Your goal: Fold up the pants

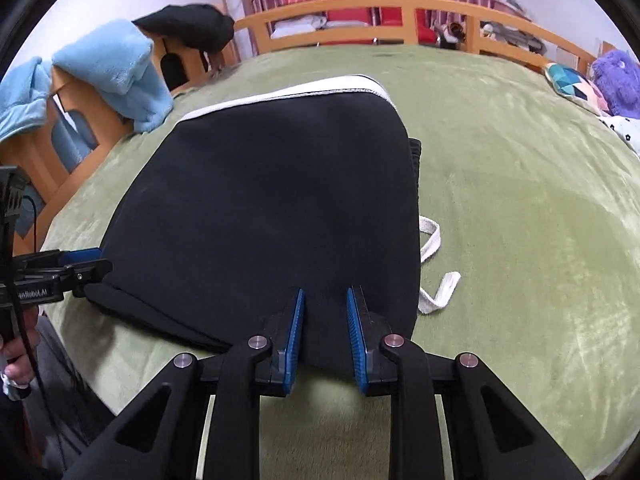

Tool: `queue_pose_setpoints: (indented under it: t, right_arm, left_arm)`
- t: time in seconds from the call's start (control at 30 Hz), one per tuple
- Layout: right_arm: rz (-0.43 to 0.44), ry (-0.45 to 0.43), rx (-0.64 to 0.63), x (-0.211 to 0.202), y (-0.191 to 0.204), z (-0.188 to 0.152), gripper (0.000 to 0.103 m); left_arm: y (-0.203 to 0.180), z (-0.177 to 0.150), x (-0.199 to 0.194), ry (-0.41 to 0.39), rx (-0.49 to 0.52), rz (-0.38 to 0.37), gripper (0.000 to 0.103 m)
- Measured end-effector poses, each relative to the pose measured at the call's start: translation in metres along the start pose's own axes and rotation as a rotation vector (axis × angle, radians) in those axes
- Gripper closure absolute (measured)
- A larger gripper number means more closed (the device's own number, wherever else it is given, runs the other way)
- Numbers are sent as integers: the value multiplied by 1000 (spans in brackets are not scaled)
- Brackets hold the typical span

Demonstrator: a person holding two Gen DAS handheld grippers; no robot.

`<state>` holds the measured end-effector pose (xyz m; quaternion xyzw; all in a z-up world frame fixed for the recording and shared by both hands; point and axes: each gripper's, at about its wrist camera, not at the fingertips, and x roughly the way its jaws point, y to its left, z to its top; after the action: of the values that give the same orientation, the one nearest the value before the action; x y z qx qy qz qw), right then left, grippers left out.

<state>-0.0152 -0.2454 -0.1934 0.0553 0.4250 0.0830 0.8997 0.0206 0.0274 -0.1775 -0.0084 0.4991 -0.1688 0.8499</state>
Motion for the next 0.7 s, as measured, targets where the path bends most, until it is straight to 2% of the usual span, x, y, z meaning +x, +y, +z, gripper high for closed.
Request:
queue_pose_setpoints:
  t: [0.03,0.1,0.13,0.2,0.3,0.37,0.47,0.53,0.6,0.63,0.7]
  right_arm:
    - [3,12,-5,-4,0,4,80]
    - [29,-3,-12,-20,-2,16,80]
    - [40,-38,-16,-28,-4,22,78]
    - [38,-120,-26,-39,-6,43,63]
    - [-7,-178,-34,-28,-6,79,63]
    - [9,-200,-4,-10,-12,104,63]
    - [56,-186,27,23,-19,121,63]
    - [11,-92,29,62,-23,122,66]
    - [-36,-70,35,88,-33,116,67]
    - [-38,-91,32,90,-34,113,67]
    - [-20,-77,73,88,-39,116,72]
  left_arm:
    - [6,8,-10,-14,-14,-46,52]
    - [14,21,-20,-60,-31,-89,50]
    - [18,33,-24,-92,-37,-94,47]
    - [20,53,-21,-128,-38,-64,45]
    - [23,92,0,-134,-47,-68,45]
    - [27,113,17,-146,-52,-81,45]
    - [28,127,52,-113,-49,-26,45]
    - [38,132,80,-65,-67,7,46]
    - [47,135,96,-24,-102,-2,45]
    - [48,134,95,-24,-113,-13,45]
    - [48,131,87,-37,-118,-10,45]
